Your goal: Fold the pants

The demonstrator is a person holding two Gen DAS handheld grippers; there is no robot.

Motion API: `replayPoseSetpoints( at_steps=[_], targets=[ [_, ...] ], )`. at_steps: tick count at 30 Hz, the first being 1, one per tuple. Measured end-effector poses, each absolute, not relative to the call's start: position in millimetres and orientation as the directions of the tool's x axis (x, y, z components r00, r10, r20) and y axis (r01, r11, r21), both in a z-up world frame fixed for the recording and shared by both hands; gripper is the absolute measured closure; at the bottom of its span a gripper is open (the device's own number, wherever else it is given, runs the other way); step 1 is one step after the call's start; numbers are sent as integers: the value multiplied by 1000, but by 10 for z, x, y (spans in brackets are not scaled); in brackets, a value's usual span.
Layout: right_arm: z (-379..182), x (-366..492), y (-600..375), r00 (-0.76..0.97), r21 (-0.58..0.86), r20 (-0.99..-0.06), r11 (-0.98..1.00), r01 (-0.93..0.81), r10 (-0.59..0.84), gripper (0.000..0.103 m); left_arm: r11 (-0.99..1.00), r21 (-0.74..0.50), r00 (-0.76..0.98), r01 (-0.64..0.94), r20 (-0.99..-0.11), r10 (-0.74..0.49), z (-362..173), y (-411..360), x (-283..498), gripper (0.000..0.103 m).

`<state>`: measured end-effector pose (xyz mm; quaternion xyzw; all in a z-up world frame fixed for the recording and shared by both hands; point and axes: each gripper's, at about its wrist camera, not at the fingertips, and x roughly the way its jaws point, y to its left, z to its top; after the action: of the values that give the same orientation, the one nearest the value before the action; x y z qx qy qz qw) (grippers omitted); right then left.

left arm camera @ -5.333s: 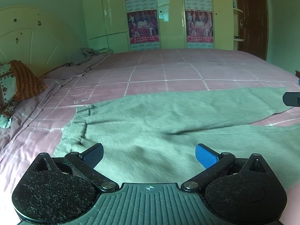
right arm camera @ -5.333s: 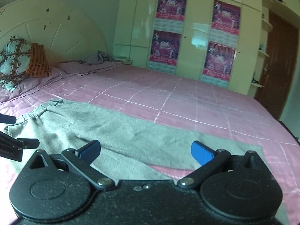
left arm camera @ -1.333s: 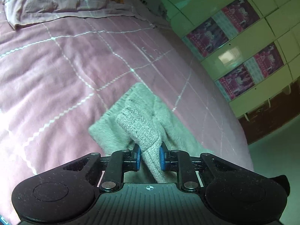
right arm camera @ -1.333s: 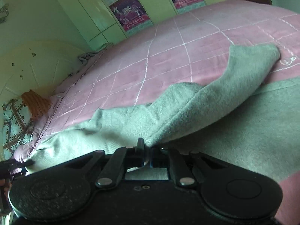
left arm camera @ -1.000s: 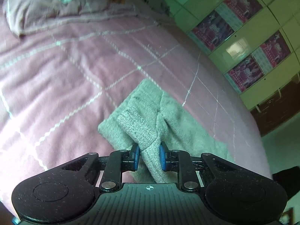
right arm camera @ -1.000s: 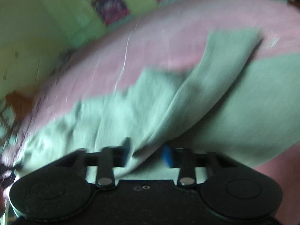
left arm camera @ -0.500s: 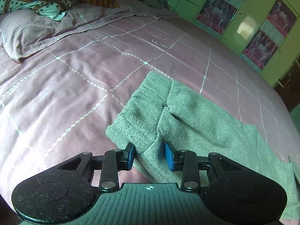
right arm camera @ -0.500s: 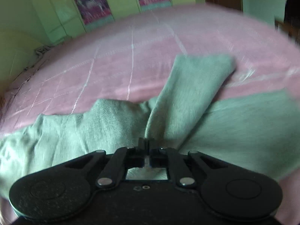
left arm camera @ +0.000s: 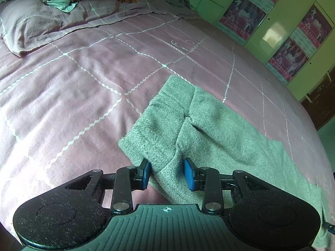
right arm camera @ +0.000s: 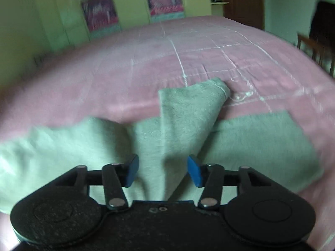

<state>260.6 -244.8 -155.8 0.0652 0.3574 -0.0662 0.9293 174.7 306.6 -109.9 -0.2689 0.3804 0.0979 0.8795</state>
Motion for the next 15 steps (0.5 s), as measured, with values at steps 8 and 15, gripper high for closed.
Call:
replayPoseSetpoints(
  at_steps=[8, 15],
  targets=[
    [-1561, 2058, -2582, 737, 110, -673, 976, 189, -67, 96, 837, -396, 682, -377, -731, -39, -1124, 3083, 1709, 68],
    [-1643, 1996, -2572, 762, -23, -631, 985, 173, -149, 38, 847, -380, 671, -372, -741, -38, -1124, 3085, 1736, 68]
  ],
)
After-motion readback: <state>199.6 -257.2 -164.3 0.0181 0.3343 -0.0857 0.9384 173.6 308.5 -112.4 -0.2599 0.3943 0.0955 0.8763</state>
